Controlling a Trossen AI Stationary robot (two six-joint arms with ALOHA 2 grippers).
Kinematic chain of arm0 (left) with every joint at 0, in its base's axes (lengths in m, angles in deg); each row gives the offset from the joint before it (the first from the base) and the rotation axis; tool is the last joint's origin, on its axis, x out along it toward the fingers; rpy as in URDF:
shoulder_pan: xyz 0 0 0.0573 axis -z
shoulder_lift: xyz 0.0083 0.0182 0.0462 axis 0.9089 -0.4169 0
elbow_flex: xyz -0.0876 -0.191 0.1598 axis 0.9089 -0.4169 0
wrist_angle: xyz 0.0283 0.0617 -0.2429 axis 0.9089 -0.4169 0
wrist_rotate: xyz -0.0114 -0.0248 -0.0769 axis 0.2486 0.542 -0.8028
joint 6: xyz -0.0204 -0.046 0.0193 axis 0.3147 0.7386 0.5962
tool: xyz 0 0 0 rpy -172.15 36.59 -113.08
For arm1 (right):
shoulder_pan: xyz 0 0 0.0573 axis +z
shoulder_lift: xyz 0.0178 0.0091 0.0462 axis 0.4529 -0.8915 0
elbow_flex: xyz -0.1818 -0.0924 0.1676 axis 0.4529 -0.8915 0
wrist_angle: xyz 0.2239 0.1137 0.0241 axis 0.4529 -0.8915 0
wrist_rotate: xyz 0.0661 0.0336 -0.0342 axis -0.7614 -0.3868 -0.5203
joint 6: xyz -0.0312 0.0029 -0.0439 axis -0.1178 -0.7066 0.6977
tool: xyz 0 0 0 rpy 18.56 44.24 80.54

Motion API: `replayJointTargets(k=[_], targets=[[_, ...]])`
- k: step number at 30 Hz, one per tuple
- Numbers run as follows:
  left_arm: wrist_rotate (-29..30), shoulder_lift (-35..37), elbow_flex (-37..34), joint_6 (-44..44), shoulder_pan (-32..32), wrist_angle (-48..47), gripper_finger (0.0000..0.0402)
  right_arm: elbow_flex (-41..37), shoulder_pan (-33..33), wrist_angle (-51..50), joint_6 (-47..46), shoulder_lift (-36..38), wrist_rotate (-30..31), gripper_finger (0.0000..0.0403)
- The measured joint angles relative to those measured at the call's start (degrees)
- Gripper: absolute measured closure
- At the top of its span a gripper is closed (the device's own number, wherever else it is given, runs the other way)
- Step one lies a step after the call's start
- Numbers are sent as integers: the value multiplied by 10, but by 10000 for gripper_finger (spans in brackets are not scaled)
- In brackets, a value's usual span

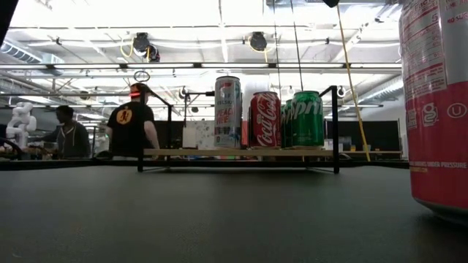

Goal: Place canned beverage on shelf
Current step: Put the middle pink soda can on the shelf

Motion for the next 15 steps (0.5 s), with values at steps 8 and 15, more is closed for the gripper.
replayJointTargets(k=[8,15], targets=[[-176,32,0,-166,-24,-9,8,0,-19,19,-41,-2,-19,137],[-232,56,0,-307,-32,-33,8,0,-32,67,-109,-17,-67,136]])
